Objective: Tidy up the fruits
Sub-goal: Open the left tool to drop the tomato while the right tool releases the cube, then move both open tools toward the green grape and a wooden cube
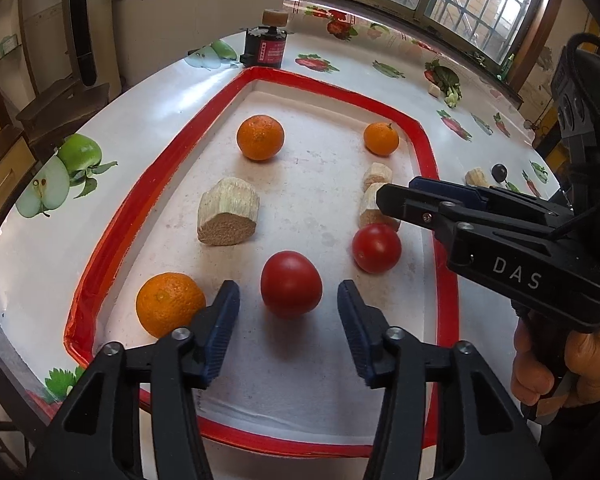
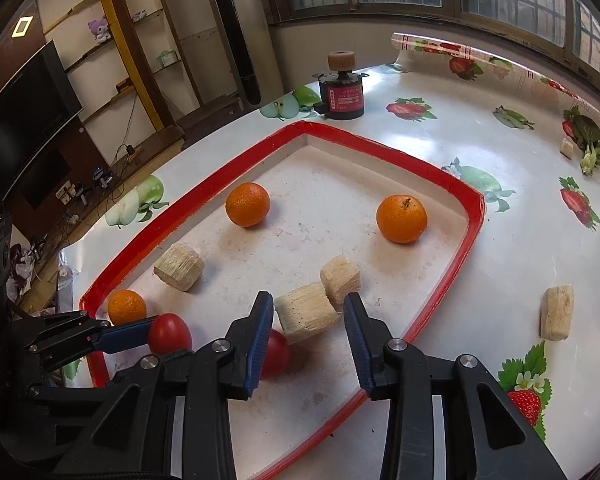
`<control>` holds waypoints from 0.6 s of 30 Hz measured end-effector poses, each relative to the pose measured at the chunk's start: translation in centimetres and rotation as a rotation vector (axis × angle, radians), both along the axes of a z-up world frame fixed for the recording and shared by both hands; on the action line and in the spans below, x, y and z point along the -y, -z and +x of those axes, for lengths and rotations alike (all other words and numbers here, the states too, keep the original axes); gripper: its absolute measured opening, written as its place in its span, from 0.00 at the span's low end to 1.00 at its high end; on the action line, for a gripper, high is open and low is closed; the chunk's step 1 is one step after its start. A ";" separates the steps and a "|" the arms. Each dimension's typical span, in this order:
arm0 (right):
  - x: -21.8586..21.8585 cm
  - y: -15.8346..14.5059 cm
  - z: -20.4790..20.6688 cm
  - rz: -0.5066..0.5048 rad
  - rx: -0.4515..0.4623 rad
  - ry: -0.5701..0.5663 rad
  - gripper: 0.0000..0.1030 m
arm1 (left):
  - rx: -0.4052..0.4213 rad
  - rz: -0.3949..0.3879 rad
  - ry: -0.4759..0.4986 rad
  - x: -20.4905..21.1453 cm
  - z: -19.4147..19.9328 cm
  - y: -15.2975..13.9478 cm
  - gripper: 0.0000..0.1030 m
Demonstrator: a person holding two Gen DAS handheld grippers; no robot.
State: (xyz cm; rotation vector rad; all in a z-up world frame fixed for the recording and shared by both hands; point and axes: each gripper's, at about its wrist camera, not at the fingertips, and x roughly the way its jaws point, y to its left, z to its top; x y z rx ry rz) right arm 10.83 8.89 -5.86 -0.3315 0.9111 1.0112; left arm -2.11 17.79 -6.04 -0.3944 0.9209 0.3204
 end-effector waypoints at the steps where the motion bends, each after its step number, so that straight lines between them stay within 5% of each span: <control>1: 0.2 -0.3 -0.1 0.005 0.004 0.003 0.38 | 0.004 0.007 -0.002 0.1 -0.1 -0.2 0.51; 18: 7.4 -3.7 -0.7 0.080 0.031 0.100 0.41 | 0.023 0.027 0.025 2.3 -0.9 -1.7 0.51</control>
